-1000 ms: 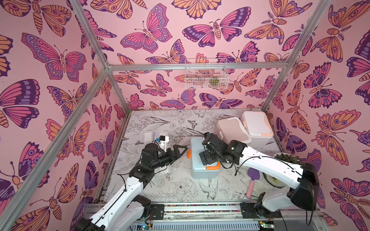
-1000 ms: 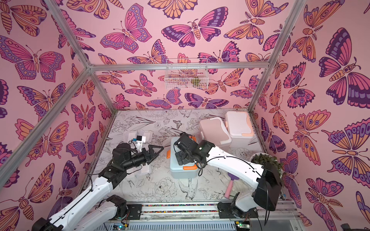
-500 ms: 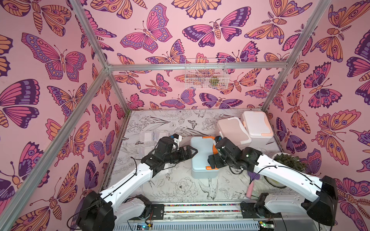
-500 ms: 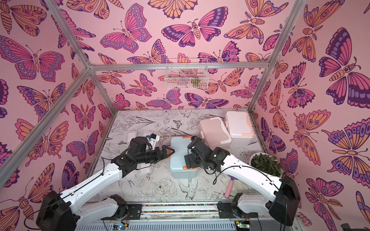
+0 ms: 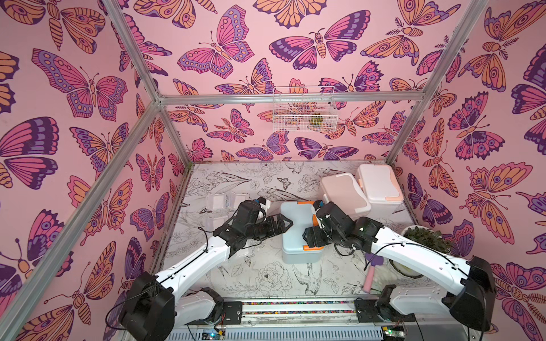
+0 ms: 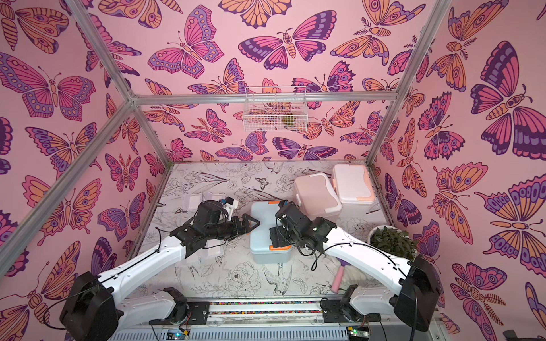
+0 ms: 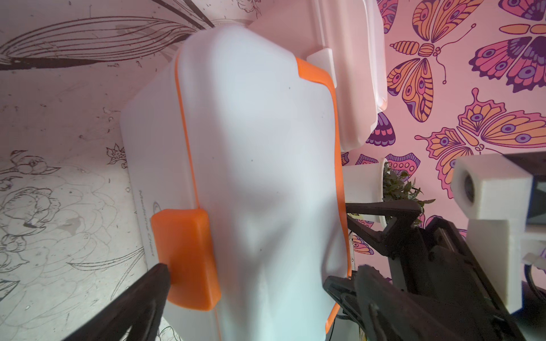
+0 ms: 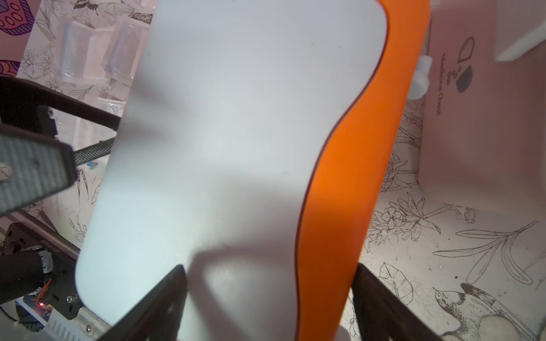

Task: Open first aid kits and take out gauze
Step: Fasten the fastener of the first aid kit.

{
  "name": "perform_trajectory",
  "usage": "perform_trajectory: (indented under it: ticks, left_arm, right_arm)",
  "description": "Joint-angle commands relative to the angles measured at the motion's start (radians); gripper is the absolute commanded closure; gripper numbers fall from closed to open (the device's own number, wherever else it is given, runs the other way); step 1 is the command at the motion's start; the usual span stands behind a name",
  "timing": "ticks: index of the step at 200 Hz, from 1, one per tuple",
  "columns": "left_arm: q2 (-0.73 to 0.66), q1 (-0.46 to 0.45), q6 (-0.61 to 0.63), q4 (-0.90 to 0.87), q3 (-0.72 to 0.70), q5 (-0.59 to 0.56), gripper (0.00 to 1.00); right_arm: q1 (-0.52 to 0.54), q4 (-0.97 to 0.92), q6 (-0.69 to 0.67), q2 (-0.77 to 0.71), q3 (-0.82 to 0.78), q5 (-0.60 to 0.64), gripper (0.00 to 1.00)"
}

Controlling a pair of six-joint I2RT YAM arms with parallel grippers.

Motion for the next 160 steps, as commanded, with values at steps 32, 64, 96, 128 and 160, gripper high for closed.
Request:
perform_trajectory:
  ticks: [32,64,96,128,160]
  left_arm:
    - [0.041,-0.033,-0.003,0.083,0.03,0.013,0.0]
    - [0.104,-0.055,-0.032,0.147,0.026,0.047,0.0]
    - [0.087,-0.039,-0.031,0.16,0.007,0.022,0.0]
    - [0.097,0.025,-0.012,0.16,0.03,0.035,0.0]
    - [0.165,0.111,0.014,0.209,0.073,0.06,0.0]
  right_arm:
    - [0.005,-0.022,0.004,0.066,-0.026,-0.089,0.18]
    - [0.005,0.033,0.016,0.103,-0.039,-0.131,0.2]
    - [-0.006,0.074,0.022,0.146,-0.039,-0.134,0.22]
    - [-0.067,0.147,0.009,0.213,-0.003,-0.18,0.26]
    - [-0.149,0.181,-0.032,0.343,0.095,-0.226,0.27]
